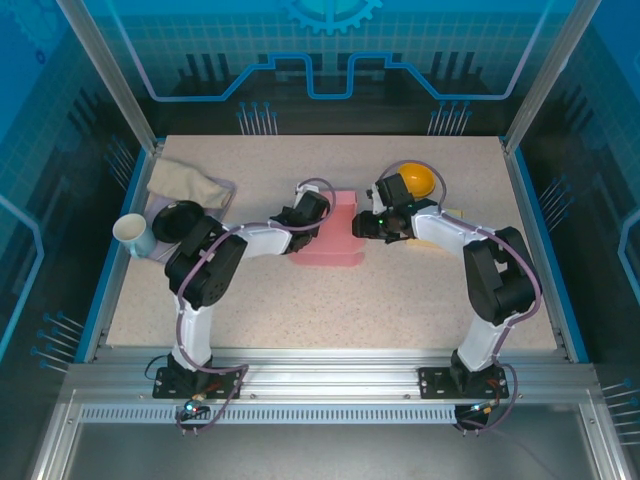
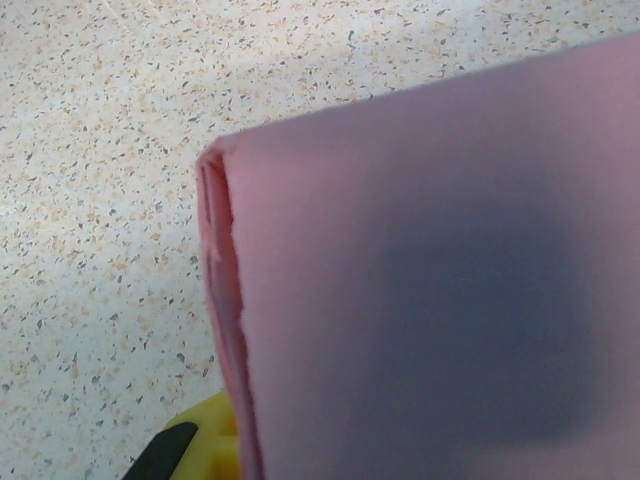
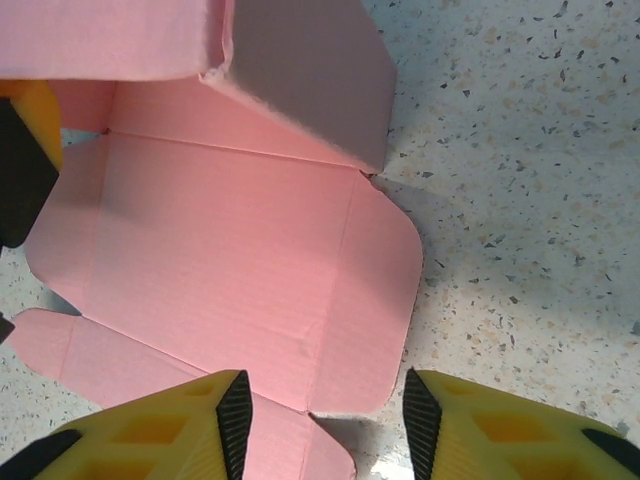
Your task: Fold the paper box
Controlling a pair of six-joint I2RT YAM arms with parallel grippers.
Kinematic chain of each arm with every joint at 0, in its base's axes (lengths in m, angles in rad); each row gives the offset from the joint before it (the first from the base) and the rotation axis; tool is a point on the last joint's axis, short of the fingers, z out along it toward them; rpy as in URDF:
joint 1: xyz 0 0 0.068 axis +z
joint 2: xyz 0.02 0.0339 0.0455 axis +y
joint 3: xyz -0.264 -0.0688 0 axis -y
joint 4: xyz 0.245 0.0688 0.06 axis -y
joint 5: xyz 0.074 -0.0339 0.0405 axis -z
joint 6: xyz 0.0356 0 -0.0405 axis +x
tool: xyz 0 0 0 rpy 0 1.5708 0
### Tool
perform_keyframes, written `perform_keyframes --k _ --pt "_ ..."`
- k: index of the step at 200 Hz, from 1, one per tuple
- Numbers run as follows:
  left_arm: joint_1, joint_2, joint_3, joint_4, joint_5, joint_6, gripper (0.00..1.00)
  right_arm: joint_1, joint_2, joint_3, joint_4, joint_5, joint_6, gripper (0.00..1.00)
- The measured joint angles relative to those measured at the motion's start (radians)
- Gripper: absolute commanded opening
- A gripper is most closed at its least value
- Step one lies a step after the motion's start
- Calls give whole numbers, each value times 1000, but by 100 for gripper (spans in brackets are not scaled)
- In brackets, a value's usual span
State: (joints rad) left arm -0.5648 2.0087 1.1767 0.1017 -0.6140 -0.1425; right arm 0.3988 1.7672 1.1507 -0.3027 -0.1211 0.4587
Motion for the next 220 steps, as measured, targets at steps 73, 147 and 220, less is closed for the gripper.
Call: perform_keyframes --k 73,147,220 --pt "2 -55 -96 85 77 56 1 -3 -26 129 -45 -18 -19 53" --pt "5 -61 -100 88 115 82 18 -12 120 220 -60 13 -53 50" --pt "6 -169 -207 35 178 92 48 -11 120 224 -56 17 -53 49"
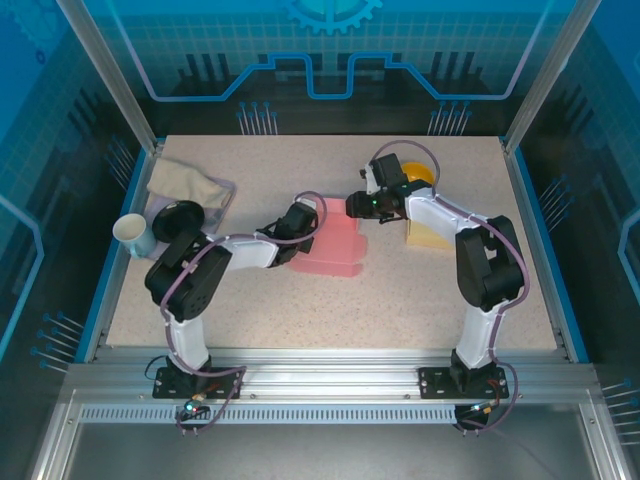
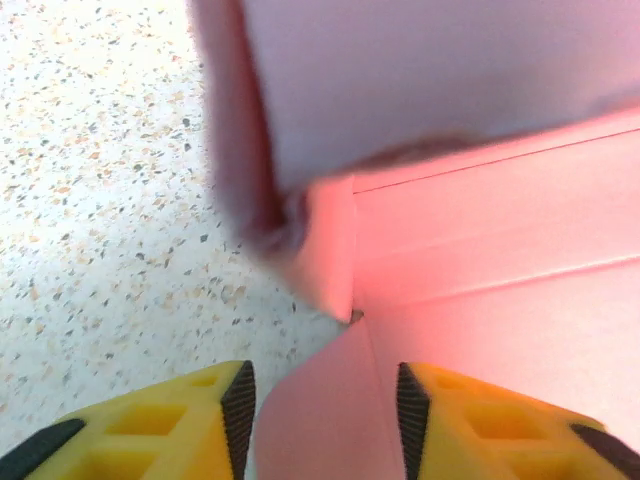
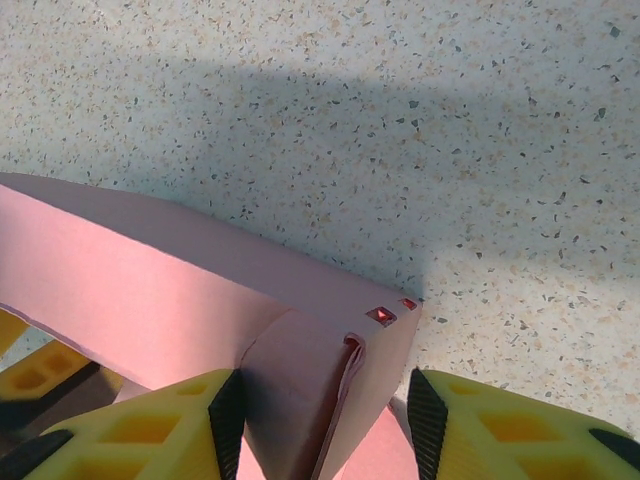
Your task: Fold the paper box
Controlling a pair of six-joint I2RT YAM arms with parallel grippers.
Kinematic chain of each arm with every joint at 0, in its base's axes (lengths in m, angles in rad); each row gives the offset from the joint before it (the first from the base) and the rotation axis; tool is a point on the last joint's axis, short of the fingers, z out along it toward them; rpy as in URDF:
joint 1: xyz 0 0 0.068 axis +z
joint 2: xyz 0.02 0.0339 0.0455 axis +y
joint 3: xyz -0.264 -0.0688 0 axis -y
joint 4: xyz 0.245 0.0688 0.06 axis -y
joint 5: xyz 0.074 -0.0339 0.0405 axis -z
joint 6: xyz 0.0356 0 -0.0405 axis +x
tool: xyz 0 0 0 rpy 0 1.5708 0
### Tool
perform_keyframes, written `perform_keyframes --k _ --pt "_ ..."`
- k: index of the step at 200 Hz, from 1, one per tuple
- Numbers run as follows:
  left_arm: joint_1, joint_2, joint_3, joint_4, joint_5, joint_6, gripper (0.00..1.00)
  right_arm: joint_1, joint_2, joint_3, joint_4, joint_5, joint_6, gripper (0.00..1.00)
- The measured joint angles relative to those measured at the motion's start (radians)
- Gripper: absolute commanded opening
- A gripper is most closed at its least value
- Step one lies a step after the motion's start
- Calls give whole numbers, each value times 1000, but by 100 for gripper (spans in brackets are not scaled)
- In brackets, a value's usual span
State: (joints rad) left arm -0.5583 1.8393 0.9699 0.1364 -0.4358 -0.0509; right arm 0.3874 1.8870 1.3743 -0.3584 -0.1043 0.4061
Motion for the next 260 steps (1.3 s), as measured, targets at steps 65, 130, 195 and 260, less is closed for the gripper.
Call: perform_keyframes --k 65,130,195,260 --pt "126 -290 -221 25 150 -109 49 0 0 0 0 0 0 48" --pt "178 -250 -230 68 328 -179 51 0 0 0 0 0 0 49" --pt "97 -6 -31 78 335 -32 52 0 7 16 -16 -3 -11 49" --pt "80 140 190 -35 164 -1 28 -3 57 91 -73 -21 -69 49"
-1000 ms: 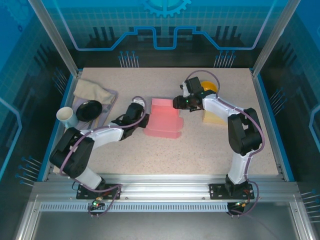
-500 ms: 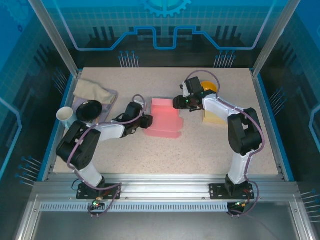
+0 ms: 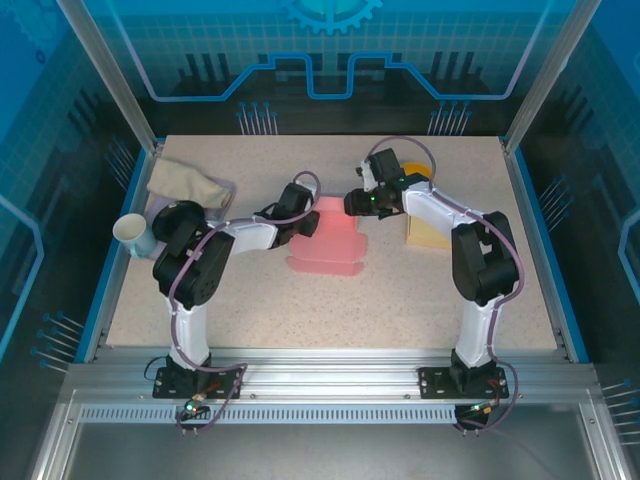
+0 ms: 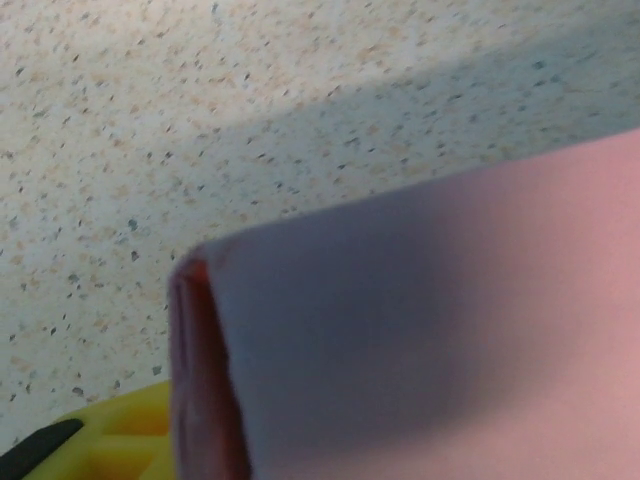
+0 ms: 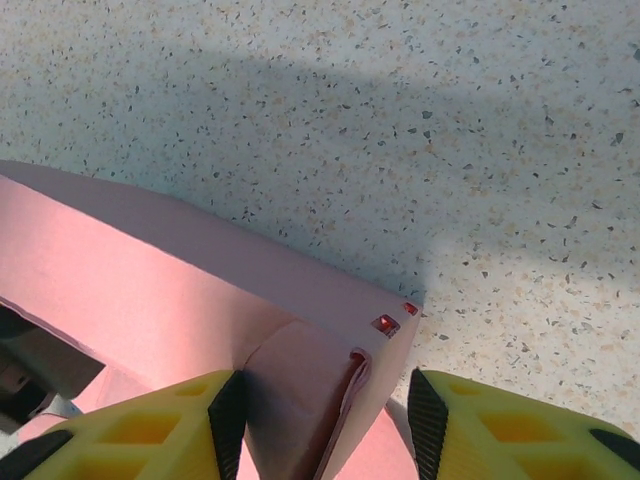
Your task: Fold the paper box
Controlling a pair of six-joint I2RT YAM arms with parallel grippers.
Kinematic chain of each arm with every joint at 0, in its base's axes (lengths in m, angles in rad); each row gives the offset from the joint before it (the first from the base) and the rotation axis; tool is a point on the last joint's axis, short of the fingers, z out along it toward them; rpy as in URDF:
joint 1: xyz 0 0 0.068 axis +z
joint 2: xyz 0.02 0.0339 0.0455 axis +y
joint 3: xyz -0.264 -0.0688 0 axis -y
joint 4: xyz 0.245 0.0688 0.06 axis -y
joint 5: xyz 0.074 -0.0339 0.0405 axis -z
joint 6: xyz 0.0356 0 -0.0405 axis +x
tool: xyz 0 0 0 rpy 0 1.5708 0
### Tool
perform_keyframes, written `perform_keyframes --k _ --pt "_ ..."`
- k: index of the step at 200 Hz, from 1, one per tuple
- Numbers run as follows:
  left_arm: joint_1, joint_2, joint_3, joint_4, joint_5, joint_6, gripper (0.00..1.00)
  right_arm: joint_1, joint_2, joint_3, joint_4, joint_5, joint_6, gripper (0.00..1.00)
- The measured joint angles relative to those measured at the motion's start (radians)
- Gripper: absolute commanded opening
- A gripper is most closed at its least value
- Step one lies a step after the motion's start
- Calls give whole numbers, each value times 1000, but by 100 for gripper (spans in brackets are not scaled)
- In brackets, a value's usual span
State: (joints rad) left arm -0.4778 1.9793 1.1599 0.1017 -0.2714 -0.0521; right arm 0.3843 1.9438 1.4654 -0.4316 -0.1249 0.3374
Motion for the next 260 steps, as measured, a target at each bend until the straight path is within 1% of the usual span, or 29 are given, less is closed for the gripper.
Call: perform_keyframes --k 13,23,61,75,92,107,123,133,149,163,191,220,238,260 --pt "-13 18 10 -28 -49 4 9 -2 3 3 -2 -10 -6 49" --pt "-23 31 21 -37 -102 2 0 -4 3 3 -2 -15 -7 49" --pt "-77 77 112 -95 -293 -30 0 -7 -3 -2 -2 -14 0 49" --pt "-94 73 113 -113 -327 -55 0 -6 -19 -22 -2 -13 7 49" --pt "-105 48 74 -116 -330 -87 0 2 -51 -61 -2 -11 21 50" --pt "-111 -15 -19 -100 -311 -114 0 16 -89 -109 -4 -10 35 52" --pt "-120 -112 -157 -55 -282 -125 0 28 -131 -147 -15 -14 47 57" --pt "-127 -171 -240 -26 -265 -125 0 37 -158 -162 -25 -14 44 58" --pt "-140 -257 -362 16 -202 -106 0 55 -211 -177 -42 -12 25 58" --pt "-148 -309 -428 40 -144 -92 0 74 -262 -177 -68 -10 -8 61" --pt "-156 -360 -481 79 -26 -30 0 116 -344 -175 -129 -34 -116 61" --pt "-160 -359 -489 112 80 48 0 147 -362 -196 -164 -71 -230 61" --pt "-160 -338 -479 127 119 92 0 156 -362 -243 -170 -94 -280 60" --pt "-160 -303 -453 155 146 129 1 158 -356 -294 -182 -102 -305 59"
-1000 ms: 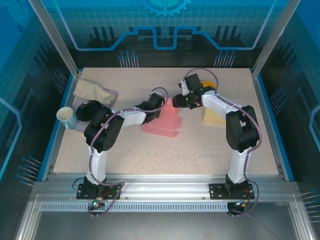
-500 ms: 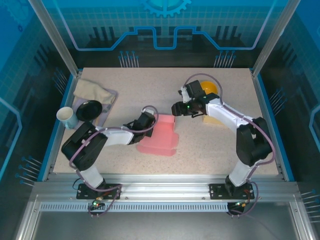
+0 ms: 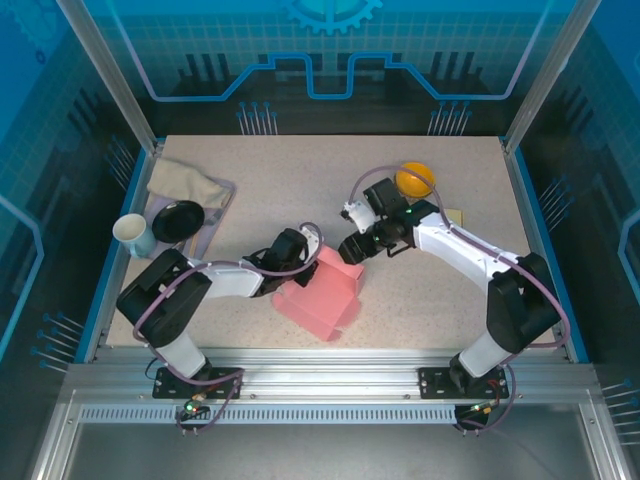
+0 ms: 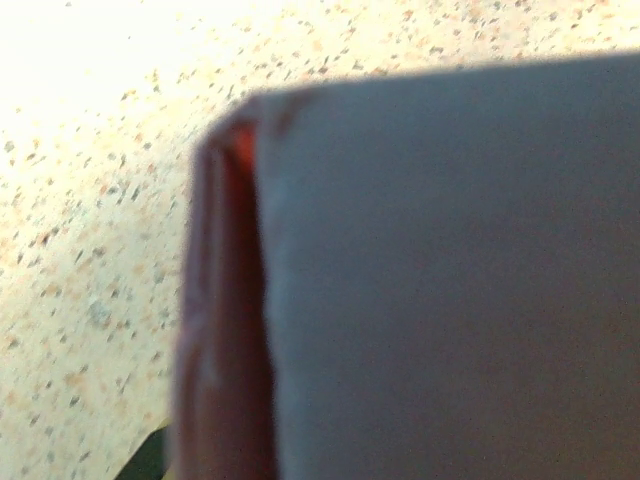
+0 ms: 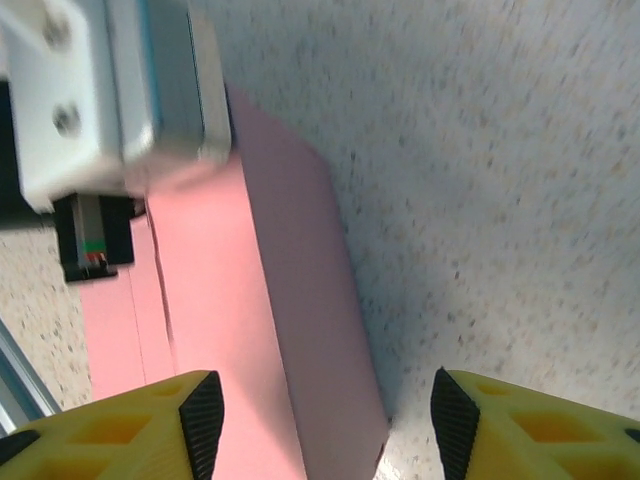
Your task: Fold the paper box
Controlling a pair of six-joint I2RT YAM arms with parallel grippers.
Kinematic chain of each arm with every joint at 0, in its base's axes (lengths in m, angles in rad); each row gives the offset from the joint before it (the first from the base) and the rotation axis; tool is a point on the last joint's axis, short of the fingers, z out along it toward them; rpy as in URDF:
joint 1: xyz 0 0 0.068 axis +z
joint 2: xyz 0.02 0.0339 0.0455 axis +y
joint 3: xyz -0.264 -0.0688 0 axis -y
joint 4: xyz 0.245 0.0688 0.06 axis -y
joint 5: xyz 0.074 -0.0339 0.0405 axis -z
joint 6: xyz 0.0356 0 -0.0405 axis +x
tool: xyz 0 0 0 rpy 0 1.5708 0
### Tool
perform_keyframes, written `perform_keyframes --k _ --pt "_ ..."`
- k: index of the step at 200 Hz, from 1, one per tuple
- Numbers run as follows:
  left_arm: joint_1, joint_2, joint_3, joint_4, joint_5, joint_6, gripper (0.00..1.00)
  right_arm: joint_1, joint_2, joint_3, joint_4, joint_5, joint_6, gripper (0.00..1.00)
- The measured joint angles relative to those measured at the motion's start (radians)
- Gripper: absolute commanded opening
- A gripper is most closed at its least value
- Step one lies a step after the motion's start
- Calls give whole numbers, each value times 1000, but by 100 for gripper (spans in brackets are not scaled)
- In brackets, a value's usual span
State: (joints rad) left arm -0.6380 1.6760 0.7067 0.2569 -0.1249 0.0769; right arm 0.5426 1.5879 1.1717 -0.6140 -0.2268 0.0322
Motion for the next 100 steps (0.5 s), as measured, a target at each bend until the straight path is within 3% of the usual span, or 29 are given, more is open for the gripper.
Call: perform_keyframes --k 18,52,100 --pt "0 12 5 15 12 12 8 1 17 -19 2 -3 1 58" --pt "0 21 5 21 9 19 37 3 27 -45 34 -10 29 55" --pt "3 1 -86 115 -78 -67 46 5 29 -55 57 -10 69 53"
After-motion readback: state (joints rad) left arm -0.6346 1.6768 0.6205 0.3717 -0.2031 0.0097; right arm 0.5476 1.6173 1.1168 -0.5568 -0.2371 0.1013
